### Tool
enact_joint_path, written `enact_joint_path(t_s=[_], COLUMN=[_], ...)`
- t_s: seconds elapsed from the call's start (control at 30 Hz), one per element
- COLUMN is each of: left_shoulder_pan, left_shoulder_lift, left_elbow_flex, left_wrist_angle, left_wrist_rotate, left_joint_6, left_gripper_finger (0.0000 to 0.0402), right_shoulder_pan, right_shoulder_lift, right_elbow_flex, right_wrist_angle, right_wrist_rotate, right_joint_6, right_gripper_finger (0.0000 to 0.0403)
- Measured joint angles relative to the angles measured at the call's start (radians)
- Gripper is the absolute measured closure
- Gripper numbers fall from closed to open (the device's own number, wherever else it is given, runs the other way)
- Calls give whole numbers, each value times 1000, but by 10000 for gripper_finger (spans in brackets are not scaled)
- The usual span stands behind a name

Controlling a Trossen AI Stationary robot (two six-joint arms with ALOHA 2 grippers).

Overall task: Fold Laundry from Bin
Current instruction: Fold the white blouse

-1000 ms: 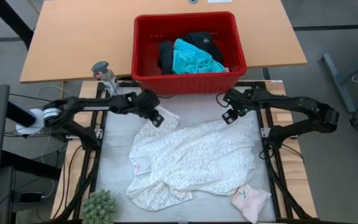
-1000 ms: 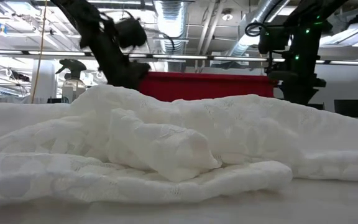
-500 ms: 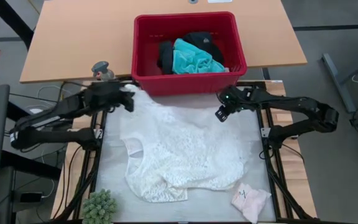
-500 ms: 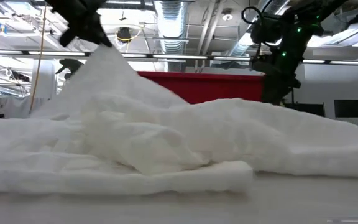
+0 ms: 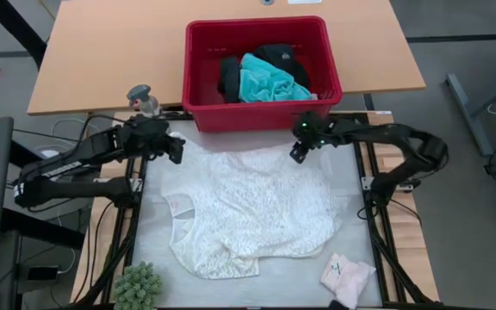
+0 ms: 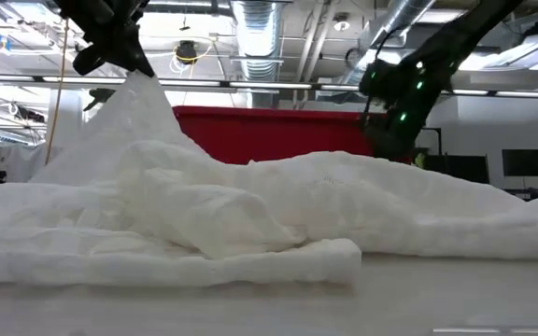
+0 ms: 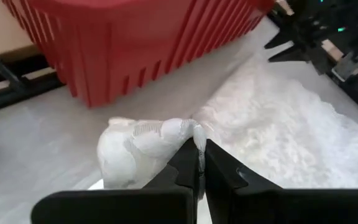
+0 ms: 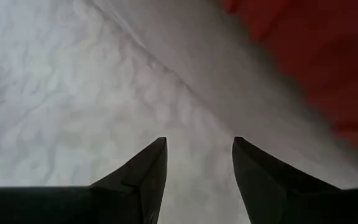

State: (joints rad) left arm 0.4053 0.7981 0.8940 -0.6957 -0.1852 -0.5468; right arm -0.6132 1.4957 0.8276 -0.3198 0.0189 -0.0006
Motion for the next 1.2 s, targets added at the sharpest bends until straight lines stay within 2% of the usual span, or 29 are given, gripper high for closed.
enact_joint_path(t_s=[0.17,0.4,0.47,0.53,0.6,0.67,0.8,0.97,1.1,1.2], left_shoulder_pan=[0,0,-1,-2,-2,-2,-2,-16,-47,-84], left_shoulder_lift=[8,8,20,31,40,48,46,45,46,45], left_elbow_flex=[0,0,0,0,0,0,10,98,169,222], left_wrist_angle=[-8,-6,-4,-6,1,10,43,32,-36,-86], left_wrist_rotate=[21,20,21,19,14,1,-11,3,-44,-14], left_joint_6=[2,2,3,12,38,56,71,86,97,80], left_gripper_finger=[401,401,401,401,401,401,401,401,401,401], right_shoulder_pan=[-26,-78,-88,-91,-90,-89,-79,-65,-29,42], right_shoulder_lift=[126,218,227,231,225,211,133,-36,-193,-320], right_elbow_flex=[17,54,64,76,91,99,128,146,148,148], right_wrist_angle=[22,25,22,12,-8,-28,-112,-289,-427,-524], right_wrist_rotate=[-36,-90,-127,-129,-128,-118,-42,22,79,92], right_joint_6=[-2,25,37,46,51,51,63,108,192,274], right_gripper_finger=[197,203,229,279,348,379,379,379,379,379])
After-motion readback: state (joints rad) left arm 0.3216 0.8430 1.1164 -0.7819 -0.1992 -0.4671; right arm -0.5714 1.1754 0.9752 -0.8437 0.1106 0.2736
